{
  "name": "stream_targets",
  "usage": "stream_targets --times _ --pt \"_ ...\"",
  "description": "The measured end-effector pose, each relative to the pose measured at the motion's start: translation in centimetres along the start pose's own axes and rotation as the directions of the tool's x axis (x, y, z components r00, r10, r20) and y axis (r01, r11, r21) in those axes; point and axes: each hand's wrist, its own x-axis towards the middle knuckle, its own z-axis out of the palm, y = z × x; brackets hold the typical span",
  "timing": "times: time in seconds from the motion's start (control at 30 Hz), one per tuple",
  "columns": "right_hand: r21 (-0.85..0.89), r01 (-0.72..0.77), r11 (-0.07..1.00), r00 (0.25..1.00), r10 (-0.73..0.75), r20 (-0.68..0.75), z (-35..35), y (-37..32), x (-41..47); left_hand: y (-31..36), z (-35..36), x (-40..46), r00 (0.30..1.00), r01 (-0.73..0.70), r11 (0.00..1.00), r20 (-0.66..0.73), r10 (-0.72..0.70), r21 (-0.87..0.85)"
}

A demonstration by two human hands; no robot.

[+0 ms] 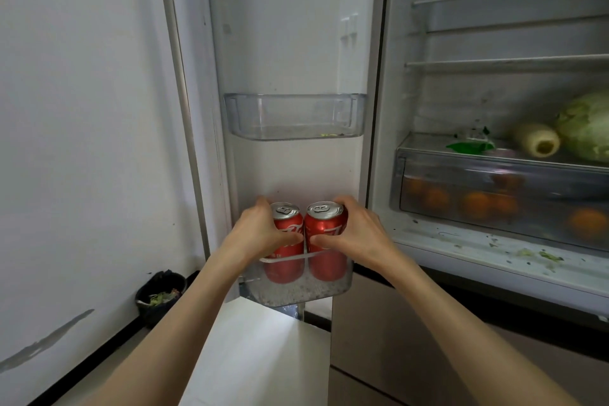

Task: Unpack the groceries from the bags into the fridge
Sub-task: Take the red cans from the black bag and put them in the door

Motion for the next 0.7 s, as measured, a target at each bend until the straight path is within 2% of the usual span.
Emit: stream_targets --times 0.23,0.4,0.53,0.63,0.7 --pt "0.025 -0.033 0.999 0.999 0.034 -0.017 -0.3 1.0 -0.7 0.2 0.5 -0.5 0.994 -0.019 0.999 -0.108 0.014 -0.043" --pt "-0.062 -0.035 0.998 0.999 0.032 -0.039 -0.4 0.6 -0.9 0.5 0.4 -1.6 0.992 -0.078 0.997 -0.097 0.076 -0.017" --pt "-0.111 0.075 0.991 0.983 -0.092 -0.159 0.2 -0.7 -2.5 -0.3 -0.5 -4.2 0.954 -0.266 0.959 -0.116 0.277 0.098" --pt "-0.129 0.198 0.972 0.962 -0.218 -0.166 1.3 -3.0 -3.8 -1.7 -2.2 -6.9 0.893 -0.402 0.904 -0.155 0.423 0.147" --pt "-0.168 0.279 0.945 0.936 -0.307 -0.17 2.5 -5.1 -4.3 -3.7 -3.9 -8.0 0.842 -0.444 0.863 -0.216 0.494 0.243"
